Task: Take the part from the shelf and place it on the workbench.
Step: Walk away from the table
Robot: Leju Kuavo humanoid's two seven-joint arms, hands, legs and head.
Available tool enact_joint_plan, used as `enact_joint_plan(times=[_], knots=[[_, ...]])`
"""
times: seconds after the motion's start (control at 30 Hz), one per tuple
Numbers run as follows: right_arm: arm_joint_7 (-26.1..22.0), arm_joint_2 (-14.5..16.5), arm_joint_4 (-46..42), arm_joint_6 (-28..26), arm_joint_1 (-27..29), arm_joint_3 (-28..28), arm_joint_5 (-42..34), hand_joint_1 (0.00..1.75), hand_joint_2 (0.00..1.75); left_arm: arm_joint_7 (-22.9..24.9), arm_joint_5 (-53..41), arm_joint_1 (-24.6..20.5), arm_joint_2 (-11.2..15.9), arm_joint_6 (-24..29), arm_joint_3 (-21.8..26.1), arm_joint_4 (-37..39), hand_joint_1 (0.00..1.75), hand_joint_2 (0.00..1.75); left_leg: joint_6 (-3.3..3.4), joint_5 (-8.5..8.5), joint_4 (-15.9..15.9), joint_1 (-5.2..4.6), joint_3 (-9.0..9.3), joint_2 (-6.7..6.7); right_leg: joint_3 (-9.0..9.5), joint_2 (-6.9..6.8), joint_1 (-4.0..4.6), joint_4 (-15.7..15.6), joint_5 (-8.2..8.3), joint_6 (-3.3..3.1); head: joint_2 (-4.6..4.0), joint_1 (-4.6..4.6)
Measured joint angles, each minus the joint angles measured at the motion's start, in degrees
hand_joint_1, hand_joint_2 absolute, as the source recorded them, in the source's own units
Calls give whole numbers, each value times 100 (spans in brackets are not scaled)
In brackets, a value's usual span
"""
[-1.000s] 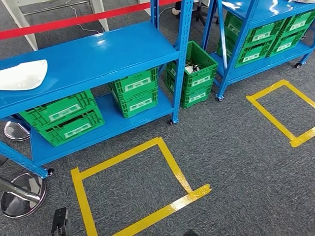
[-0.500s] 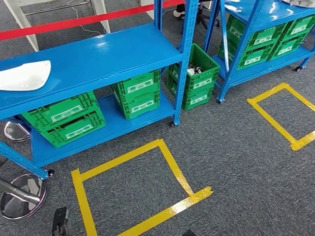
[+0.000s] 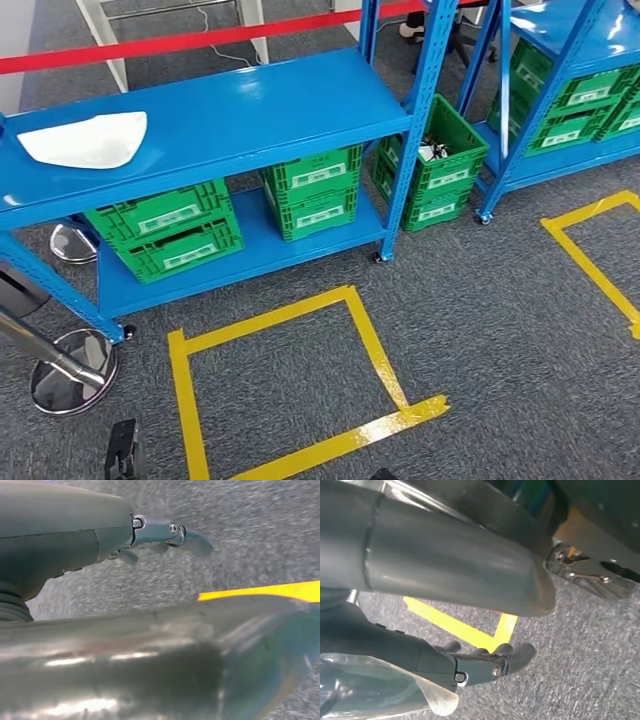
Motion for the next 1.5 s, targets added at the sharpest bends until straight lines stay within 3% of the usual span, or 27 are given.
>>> enact_joint_plan(times=[0.07, 0.13, 0.2, 0.27, 0.33, 0.37, 0.43, 0.47, 0.53, 0.6, 0.67, 0.73, 0.77, 0.8, 0.87, 0.9, 0.97, 1.03, 1.1, 1.13, 1.23, 1.27, 1.3, 1.33, 1.4, 1.47, 1.5], knots=[[10, 1, 0, 0, -4, 2, 44, 0, 0, 29, -6, 5, 0, 9, 0, 2, 0, 0, -60, -100, 149, -12, -71, 169, 44, -159, -13, -44, 12, -72, 0, -26], [25, 1, 0, 2, -4, 7, 86, 0, 0, 50, -21, -18, -13, 14, -1, 4, 0, 87, -104, -398, 719, -26, -335, 510, 80, -343, -4, -70, 2, -134, 0, -61], [44, 0, 0, 7, 7, 13, 132, 0, 0, 73, -34, -28, -18, 27, -1, 4, 0, 175, -134, -661, 1405, -14, -666, 653, 93, -533, 13, -69, -20, -164, 0, -71], [54, -1, 0, 8, 12, 16, 161, 0, 0, 94, -43, -11, -18, 52, 1, 4, 0, 175, -137, -566, 1478, -9, -699, 696, 109, -696, 20, -68, -41, -167, 0, -74], [55, 1, 0, 8, 5, 21, 191, 0, 0, 105, -49, -5, -16, 75, 1, 4, 0, 175, -102, -186, 814, -21, -359, 816, 150, -832, 24, -68, -69, -148, 0, -74], [56, 1, 0, 7, 1, 28, 218, 0, 0, 110, -51, -12, -16, 85, 1, 4, 0, 175, -71, -61, 446, -54, -172, 970, 172, -895, 37, -68, -86, -130, 0, -76], [57, 1, 0, 4, -4, 56, 281, 0, 0, 120, -57, -34, -19, 102, -1, 4, 0, 175, -1, 23, 36, -112, 20, 1188, 196, -1010, 70, -66, -117, -80, 0, -70], [58, 1, 0, 2, -5, 75, 306, 0, 0, 128, -61, -41, -21, 110, -1, 4, 0, 175, 25, -1, 4, -135, 22, 1215, 203, -1063, 85, -71, -127, -54, 0, -69], [60, 1, -1, -28, -10, 105, 333, 0, 87, 140, -70, -32, -26, 123, 0, 4, 0, 175, 74, 20, -25, -117, 17, 1101, 220, -1121, 81, -70, -159, 3, 0, -67], [67, 1, -2, -130, -18, 117, 283, 0, 175, 144, -77, -24, -21, 142, 1, 3, 0, 175, 133, 43, -66, -84, 32, 1018, 118, -885, 62, 159, -334, 63, 0, -49], [116, 0, -2, -233, 10, 105, 114, 0, 175, 144, -58, -20, -15, 149, -22, -3, 0, 175, 187, 50, -77, -68, 30, 952, -220, -548, 50, 835, -671, 98, 0, -15], [180, -10, -1, -258, 101, 72, -146, 0, 175, 143, 73, 18, -5, 112, -146, -49, 0, 175, 216, 45, -75, -68, 27, 875, -596, -442, 50, 1532, -900, 115, 0, -1], [191, -18, 2, -252, 161, 56, -274, 0, 175, 143, 173, 45, 5, 79, -237, -90, 0, 175, 218, 42, -73, -66, 29, 834, -682, -432, 49, 1636, -865, 118, 0, 2], [196, -26, 5, -242, 211, 42, -403, 0, 175, 143, 289, 69, 19, 42, -344, -139, 0, 175, 212, 37, -68, -62, 33, 798, -652, -431, 46, 1502, -718, 118, 0, 4], [180, -45, 14, -205, 297, 19, -612, 0, 175, 144, 520, 100, 59, -38, -566, -256, 0, 175, 174, 13, -46, -49, 44, 744, -343, -430, 30, 750, -278, 113, 0, 11], [166, -54, 16, -183, 326, 9, -705, 0, 175, 144, 632, 114, 84, -77, -687, -314, 0, 175, 140, -9, -16, -54, 40, 725, -168, -419, 27, 381, -141, 100, 0, 16], [128, -65, 19, -123, 367, -4, -914, 0, 175, 145, 876, 166, 137, -163, -938, -417, 0, 175, 67, -29, 22, -70, 27, 707, 9, -398, 37, 43, -73, 47, 0, 18], [107, -79, 16, -62, 407, -10, -1111, 0, 175, 153, 1124, 252, 187, -250, -1189, -487, 0, 175, 12, -29, 26, -63, 27, 702, 40, -395, 51, 25, -72, -29, 0, 16], [96, -109, -3, -11, 474, -15, -1309, 0, 175, 162, 1369, 369, 225, -336, -1454, -527, 0, 175, -45, -149, 171, -45, -17, 706, 66, -418, 40, 8, -66, -93, 0, 1], [84, -125, -26, 13, 505, -17, -1407, 0, 175, 168, 1492, 441, 242, -378, -1588, -536, 0, 131, -76, -292, 394, -37, -107, 708, 76, -433, 32, 0, -65, -122, 0, -9], [33, -169, -167, 103, 538, -20, -1688, 0, 44, 189, 1836, 712, 284, -500, -1961, -537, 0, 0, -128, -766, 1446, -22, -568, 713, 90, -444, 41, 0, -87, -171, 0, -25], [18, -180, -233, 136, 531, -20, -1774, 0, 0, 195, 1941, 813, 296, -539, -2073, -536, 0, 0, -130, -788, 1625, -21, -653, 713, 100, -442, 44, 0, -95, -177, 0, -27], [4, -188, -308, 166, 520, -20, -1857, 0, 0, 200, 2047, 912, 307, -577, -2185, -531, 0, 0, -124, -699, 1593, -21, -644, 713, 116, -441, 46, 1, -105, -179, 0, -26], [-9, -194, -390, 195, 504, -20, -1938, 0, 0, 204, 2147, 1003, 319, -613, -2293, -524, 0, 0, -108, -520, 1348, -22, -537, 713, 138, -441, 47, 1, -117, -176, 0, -26], [-39, -203, -556, 246, 460, -20, -2103, 0, 0, 212, 2346, 1176, 346, -684, -2510, -501, 0, 0, -53, -148, 584, -34, -187, 719, 177, -443, 59, 3, -149, -148, 0, -25], [-68, -219, -696, 296, 423, -20, -2268, 0, 0, 225, 2542, 1319, 379, -750, -2731, -481, 0, 0, -6, -35, 117, -58, 21, 724, 178, -451, 74, 6, -173, -98, 0, -21], [-79, -231, -749, 323, 416, -20, -2353, 0, 0, 233, 2645, 1382, 395, -785, -2844, -475, 0, 0, 8, -65, 73, -72, 38, 723, 166, -458, 78, -1, -178, -67, 0, -20]])
